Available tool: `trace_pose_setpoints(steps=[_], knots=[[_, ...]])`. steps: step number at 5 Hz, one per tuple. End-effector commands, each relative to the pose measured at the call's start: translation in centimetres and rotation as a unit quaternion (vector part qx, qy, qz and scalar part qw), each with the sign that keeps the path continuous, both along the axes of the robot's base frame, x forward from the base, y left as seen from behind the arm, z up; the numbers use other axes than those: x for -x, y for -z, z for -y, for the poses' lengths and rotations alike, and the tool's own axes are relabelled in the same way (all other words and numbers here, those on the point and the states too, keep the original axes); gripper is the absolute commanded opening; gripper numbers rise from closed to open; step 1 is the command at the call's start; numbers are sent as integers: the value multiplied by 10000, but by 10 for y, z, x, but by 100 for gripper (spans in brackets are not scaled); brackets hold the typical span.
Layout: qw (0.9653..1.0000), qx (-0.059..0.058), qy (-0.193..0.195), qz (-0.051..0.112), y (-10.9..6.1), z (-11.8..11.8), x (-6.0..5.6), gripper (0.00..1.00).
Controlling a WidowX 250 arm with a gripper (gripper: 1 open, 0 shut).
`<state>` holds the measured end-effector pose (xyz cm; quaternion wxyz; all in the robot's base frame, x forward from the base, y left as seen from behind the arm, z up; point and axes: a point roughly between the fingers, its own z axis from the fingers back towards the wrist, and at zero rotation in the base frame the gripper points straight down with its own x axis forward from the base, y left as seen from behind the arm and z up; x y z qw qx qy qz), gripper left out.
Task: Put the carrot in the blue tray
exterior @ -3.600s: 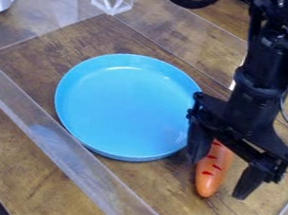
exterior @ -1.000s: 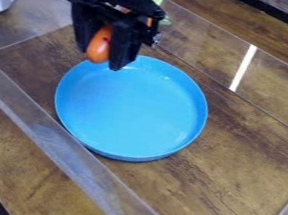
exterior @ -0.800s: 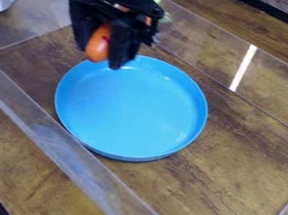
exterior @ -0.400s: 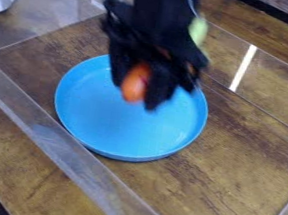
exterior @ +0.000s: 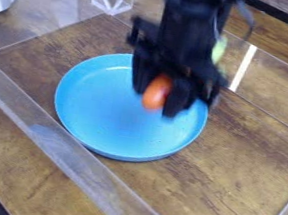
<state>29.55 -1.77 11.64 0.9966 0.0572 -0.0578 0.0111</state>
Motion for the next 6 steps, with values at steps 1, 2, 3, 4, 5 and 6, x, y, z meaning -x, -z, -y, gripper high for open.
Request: trace_pose_setpoints(steps=[1, 2, 3, 4, 5, 6], knots=[[9987, -107, -358, 347, -33, -39, -21, 0], [9976, -122, -608, 308, -36, -56, 6, 0], [9994, -108, -244, 225, -26, -17, 11, 0], [9995, -96, -287, 96, -12, -14, 12, 0], [9994, -84, -320, -37, 4, -11, 12, 0], [9993, -92, -322, -147, 23, -8, 13, 0]])
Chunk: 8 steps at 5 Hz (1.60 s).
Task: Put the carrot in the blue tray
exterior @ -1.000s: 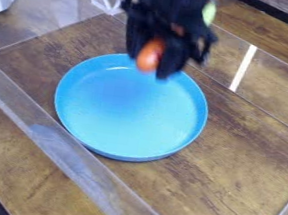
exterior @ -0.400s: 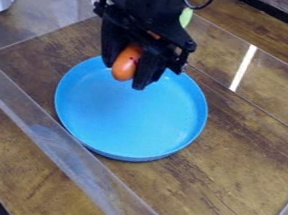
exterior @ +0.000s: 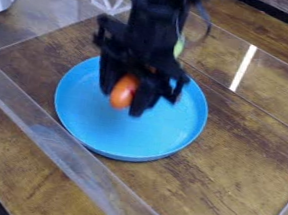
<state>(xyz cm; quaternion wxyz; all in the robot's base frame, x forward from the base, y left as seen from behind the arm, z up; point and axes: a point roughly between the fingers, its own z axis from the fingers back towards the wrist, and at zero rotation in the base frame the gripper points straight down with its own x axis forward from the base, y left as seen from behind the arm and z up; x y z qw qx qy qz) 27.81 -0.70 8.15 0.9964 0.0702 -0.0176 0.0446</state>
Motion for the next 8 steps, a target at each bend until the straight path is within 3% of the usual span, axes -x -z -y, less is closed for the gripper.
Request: trace_pose_setpoints(steps=[1, 2, 3, 5, 7, 8], knots=[[9998, -31, 85, 169, 8, 6, -5, 0], [9998, 47, 58, 163, 22, 4, -12, 0], [9996, 172, 4, 230, 24, -1, -20, 100], [9977, 494, -44, 453, 5, -8, -34, 100], [9957, 665, -102, 639, -37, -21, -48, 100], [9951, 745, 0, 654, -43, -23, -47, 100]])
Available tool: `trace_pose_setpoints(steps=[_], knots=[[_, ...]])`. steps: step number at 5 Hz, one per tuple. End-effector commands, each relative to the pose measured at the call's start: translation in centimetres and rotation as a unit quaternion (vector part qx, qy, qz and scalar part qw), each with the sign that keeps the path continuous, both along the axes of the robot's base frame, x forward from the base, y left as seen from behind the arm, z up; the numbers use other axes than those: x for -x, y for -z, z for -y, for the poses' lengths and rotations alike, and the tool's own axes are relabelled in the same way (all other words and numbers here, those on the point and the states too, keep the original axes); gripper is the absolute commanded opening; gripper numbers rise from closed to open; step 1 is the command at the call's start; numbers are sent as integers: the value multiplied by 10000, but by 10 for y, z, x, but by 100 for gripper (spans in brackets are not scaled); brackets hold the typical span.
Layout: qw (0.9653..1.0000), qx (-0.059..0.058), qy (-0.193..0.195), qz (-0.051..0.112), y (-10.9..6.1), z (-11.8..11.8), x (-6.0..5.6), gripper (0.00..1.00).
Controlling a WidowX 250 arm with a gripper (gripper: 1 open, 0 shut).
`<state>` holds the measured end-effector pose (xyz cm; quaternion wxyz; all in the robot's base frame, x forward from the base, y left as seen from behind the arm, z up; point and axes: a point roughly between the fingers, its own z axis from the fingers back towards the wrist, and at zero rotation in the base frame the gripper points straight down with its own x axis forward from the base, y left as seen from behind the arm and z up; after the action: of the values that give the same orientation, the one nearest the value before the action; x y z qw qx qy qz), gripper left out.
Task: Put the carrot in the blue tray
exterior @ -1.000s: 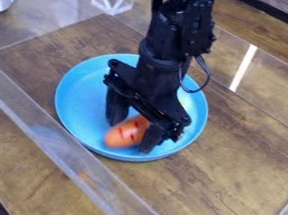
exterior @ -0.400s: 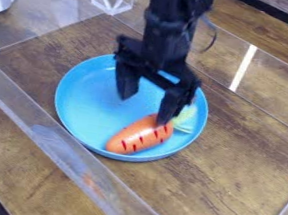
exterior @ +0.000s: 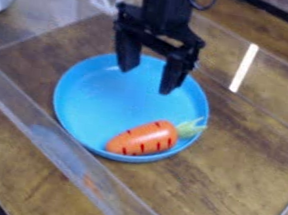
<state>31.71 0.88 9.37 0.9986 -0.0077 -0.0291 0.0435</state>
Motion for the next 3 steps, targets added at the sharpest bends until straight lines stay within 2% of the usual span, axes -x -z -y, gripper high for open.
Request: trace_pose_setpoints(steps=[1, 3], knots=[[9988, 8, -57, 482, -17, -4, -4, 100], [9991, 81, -1, 424, -6, 1, -1, 100]])
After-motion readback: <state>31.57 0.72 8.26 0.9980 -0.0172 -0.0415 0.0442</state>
